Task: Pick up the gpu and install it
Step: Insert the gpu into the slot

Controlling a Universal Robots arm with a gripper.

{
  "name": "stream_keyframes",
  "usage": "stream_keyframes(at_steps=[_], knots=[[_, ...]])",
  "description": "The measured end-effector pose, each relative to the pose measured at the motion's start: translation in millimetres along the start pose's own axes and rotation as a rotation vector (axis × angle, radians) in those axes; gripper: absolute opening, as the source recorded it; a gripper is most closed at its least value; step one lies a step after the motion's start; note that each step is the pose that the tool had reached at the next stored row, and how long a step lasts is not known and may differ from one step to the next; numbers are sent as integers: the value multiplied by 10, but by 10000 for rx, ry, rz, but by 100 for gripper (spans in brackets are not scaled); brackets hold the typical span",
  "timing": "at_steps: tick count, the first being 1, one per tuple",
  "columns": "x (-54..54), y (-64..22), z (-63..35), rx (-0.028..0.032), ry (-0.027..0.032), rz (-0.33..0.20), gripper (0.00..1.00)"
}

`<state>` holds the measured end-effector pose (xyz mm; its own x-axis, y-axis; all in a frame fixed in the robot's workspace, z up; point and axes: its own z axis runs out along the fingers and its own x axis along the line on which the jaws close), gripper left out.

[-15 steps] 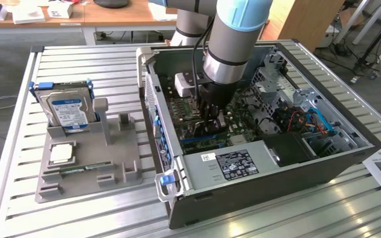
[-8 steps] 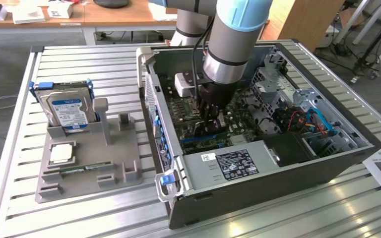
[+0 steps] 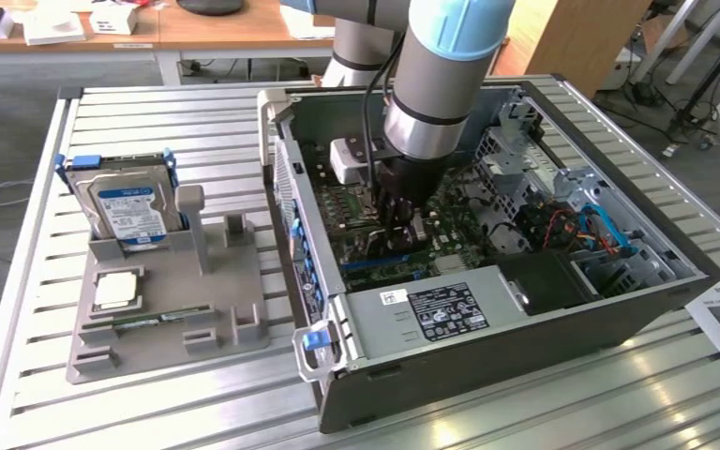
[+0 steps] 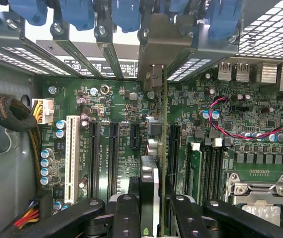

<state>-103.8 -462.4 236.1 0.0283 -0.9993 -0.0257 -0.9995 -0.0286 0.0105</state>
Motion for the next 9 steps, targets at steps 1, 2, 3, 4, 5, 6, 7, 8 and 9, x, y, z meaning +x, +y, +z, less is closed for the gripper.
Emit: stream_keyframes(at_steps=[1, 2, 3, 4, 5, 6, 7, 8, 9], knots=[[0, 0, 0, 0, 0, 0, 28], [0, 0, 1, 0, 0, 0, 28], [0, 0, 1, 0, -1, 0, 28], [0, 0, 1, 1, 0, 0, 28], [0, 0, 1, 0, -1, 0, 28], [0, 0, 1, 0, -1, 0, 28], [0, 0, 1, 0, -1, 0, 28], [0, 0, 1, 0, -1, 0, 28], [0, 0, 1, 0, -1, 0, 28]])
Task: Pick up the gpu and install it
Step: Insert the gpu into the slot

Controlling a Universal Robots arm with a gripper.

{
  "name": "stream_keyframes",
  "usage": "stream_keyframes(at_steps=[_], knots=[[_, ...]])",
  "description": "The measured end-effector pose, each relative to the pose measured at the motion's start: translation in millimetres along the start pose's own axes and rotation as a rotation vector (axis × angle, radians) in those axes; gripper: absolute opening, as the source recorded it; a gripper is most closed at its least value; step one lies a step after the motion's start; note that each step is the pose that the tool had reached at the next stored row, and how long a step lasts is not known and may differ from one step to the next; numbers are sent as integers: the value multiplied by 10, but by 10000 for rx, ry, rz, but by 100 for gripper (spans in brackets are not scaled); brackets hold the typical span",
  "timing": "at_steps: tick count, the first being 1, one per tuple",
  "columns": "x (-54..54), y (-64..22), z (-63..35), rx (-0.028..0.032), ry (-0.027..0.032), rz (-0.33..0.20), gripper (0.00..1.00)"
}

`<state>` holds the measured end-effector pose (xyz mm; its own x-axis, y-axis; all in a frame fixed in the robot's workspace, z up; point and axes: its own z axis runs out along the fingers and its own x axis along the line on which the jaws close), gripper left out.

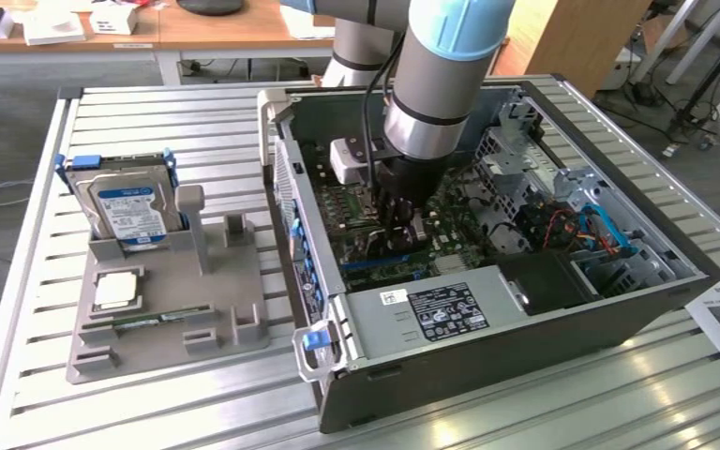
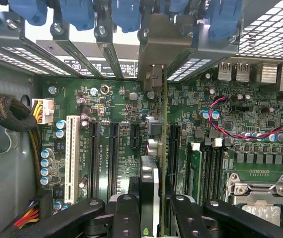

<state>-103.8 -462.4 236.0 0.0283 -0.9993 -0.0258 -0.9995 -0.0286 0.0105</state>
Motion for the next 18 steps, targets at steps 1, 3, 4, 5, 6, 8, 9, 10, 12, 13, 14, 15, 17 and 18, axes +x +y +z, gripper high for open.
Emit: stream_keyframes(at_steps=[1, 3, 4, 5, 6, 8, 9, 10, 12, 13, 14, 15, 17, 18], knots=[[0, 0, 0, 1, 0, 1, 28], [-5, 3, 1, 2, 0, 11, 28], [-5, 3, 1, 2, -6, 19, 28], [-5, 3, 1, 3, -10, 29, 28], [-5, 3, 1, 3, -12, 29, 28], [-4, 4, 0, 3, -38, 31, 28], [-4, 4, -1, 6, -87, 30, 28], [-3, 4, -2, 14, -162, 28, 28], [-4, 5, -2, 26, -220, 28, 28], [-5, 5, -1, 28, -222, 28, 28], [-5, 5, -1, 29, -224, 28, 28], [-4, 5, 0, 29, -225, 27, 28], [-1, 6, 1, 31, -227, 25, 28], [-1, 6, 1, 30, -227, 25, 28]])
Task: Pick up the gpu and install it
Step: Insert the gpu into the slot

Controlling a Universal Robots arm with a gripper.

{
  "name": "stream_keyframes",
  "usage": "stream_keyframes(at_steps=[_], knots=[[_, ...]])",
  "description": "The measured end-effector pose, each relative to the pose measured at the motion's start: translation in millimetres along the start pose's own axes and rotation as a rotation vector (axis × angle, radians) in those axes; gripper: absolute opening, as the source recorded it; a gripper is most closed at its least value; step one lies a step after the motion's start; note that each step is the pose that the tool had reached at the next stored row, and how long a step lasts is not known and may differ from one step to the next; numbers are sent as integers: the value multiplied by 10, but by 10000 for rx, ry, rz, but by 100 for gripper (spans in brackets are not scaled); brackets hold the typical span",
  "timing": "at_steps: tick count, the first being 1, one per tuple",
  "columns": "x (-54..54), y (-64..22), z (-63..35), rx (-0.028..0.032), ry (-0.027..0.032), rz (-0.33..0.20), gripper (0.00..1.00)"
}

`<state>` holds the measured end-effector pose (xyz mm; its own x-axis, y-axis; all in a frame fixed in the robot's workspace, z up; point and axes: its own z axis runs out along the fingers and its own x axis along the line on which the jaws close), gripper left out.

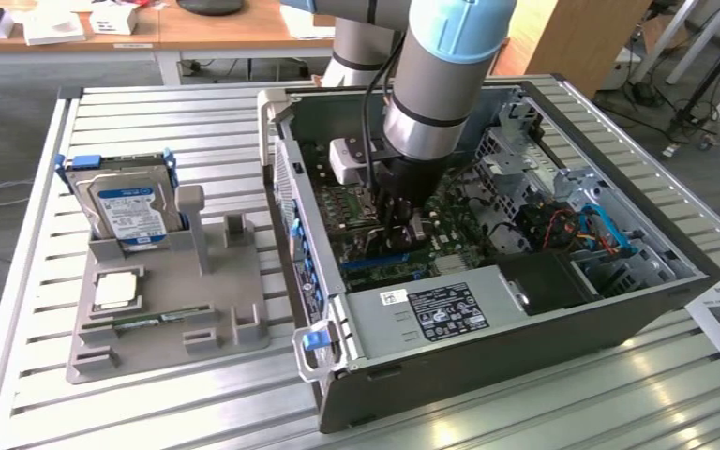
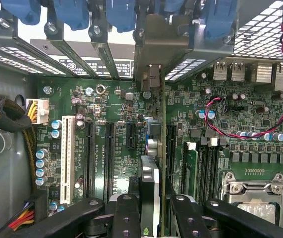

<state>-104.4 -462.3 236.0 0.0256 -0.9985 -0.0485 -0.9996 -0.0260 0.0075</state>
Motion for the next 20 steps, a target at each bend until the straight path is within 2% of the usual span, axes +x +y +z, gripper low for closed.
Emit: stream_keyframes(at_steps=[20], knots=[[14, -1, -1, -1, 11, -2, 28]])
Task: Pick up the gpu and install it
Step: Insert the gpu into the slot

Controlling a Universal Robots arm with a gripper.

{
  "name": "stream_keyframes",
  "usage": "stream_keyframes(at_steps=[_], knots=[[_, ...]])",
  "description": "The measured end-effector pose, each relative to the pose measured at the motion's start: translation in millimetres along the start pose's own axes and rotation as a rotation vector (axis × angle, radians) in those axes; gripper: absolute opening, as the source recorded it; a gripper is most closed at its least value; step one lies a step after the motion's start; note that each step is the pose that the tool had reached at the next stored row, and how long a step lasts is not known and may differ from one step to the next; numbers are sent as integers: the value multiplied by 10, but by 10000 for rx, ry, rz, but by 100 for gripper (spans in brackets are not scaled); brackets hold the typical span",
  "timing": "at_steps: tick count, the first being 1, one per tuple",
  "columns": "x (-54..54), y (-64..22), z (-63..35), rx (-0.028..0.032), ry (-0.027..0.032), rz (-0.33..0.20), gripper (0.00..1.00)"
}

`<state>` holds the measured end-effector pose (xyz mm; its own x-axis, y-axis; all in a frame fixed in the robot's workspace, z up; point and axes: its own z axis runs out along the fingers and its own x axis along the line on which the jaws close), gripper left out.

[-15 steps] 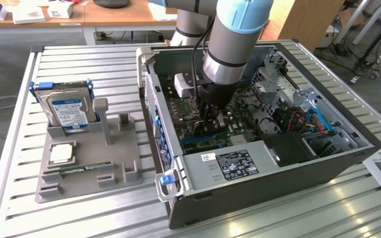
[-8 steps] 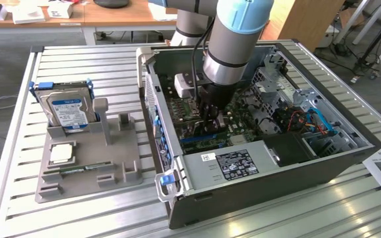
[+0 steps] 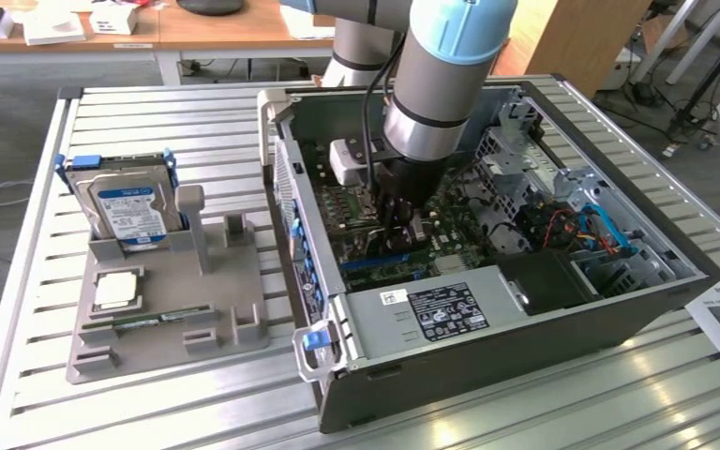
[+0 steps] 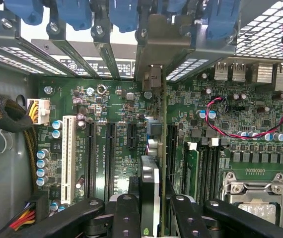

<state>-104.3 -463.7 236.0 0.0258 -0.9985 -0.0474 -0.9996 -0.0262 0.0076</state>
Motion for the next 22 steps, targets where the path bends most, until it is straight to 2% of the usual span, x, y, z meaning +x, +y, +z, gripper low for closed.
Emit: stream_keyframes(at_steps=[18, 22], knots=[[1, 0, 8, -1, 35, 1, 28], [0, 3, 13, 16, 49, 1, 28]])
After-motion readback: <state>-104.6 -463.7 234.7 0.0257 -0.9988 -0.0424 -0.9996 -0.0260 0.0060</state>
